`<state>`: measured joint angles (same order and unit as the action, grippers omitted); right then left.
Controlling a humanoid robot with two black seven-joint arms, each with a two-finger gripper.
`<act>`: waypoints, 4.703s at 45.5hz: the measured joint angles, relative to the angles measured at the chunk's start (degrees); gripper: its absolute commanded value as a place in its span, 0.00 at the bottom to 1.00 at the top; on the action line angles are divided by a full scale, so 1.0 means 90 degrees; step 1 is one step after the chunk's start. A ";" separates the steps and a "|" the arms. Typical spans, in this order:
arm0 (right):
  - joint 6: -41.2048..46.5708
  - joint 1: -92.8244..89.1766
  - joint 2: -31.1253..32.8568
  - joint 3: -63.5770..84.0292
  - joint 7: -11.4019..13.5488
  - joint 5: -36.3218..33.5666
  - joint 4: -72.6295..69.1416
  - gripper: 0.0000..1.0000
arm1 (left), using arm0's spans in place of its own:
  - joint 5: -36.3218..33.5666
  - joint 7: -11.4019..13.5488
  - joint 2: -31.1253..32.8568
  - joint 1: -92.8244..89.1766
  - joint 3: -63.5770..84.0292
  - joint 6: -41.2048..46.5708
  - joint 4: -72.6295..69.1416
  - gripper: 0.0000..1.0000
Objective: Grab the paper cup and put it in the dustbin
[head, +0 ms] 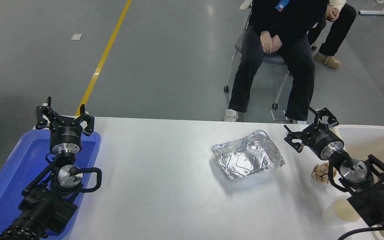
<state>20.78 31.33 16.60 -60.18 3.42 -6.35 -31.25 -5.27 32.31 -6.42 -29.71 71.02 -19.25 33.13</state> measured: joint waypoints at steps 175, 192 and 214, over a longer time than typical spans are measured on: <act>0.0366 0.5375 0.7146 0.8631 0.0054 0.3967 -0.5494 1.00 | 0.0000 0.0004 0.0000 0.0000 -0.0008 0.0000 0.0000 0.99; 0.0611 0.5695 0.7314 0.8266 0.0115 0.3753 -0.5443 1.00 | 0.0000 0.0004 0.0000 0.0000 -0.0009 0.0000 0.0000 0.99; 0.0648 0.7502 0.6903 0.9395 0.0150 0.3771 -0.5431 1.00 | 0.0000 0.0004 0.0000 0.0000 -0.0006 0.0000 0.0000 0.99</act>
<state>26.62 98.84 78.72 24.38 4.77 27.59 -80.13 -5.27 32.34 -6.42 -29.71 70.96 -19.25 33.13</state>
